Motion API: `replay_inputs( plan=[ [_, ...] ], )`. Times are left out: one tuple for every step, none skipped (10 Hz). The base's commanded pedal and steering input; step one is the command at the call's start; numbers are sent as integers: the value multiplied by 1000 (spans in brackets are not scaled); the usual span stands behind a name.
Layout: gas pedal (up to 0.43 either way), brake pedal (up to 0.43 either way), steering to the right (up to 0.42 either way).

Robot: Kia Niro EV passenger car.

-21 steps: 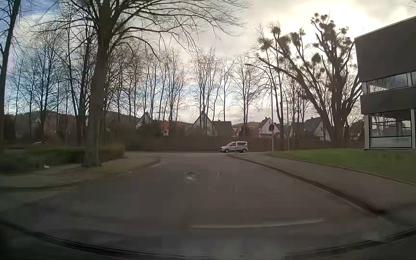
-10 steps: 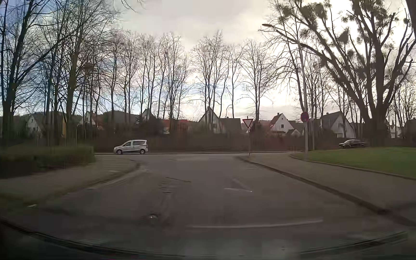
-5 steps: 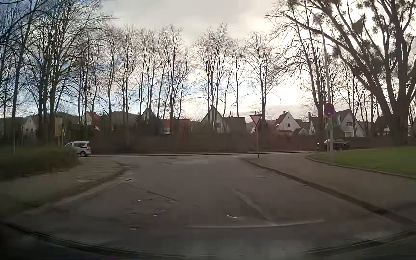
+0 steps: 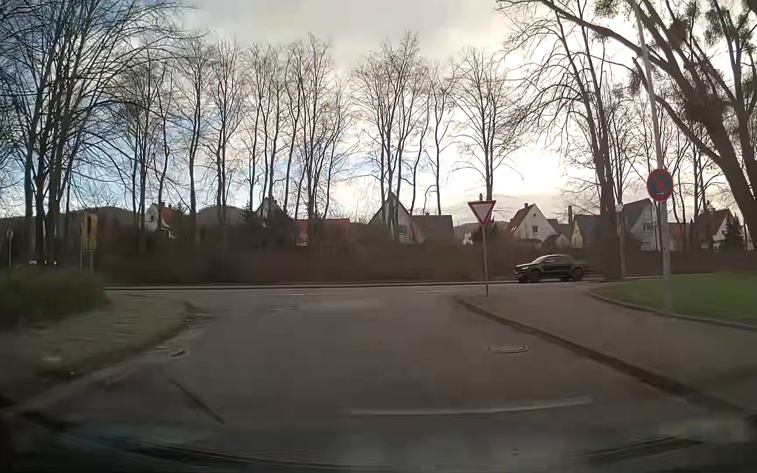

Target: Follow the waypoints while adhering to traffic rules and regulations

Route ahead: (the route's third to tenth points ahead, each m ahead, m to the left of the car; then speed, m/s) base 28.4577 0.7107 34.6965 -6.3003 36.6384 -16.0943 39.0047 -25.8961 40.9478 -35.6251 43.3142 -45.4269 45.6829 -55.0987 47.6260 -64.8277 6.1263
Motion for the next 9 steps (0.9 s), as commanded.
replay_inputs(
  plan=[
    [0,0,-12],
    [0,0,-17],
    [0,0,-19],
    [0,0,-20],
    [0,0,-20],
    [0,0,-20],
    [0,43,-19],
    [0,67,-19],
    [0,73,-17]
  ],
)
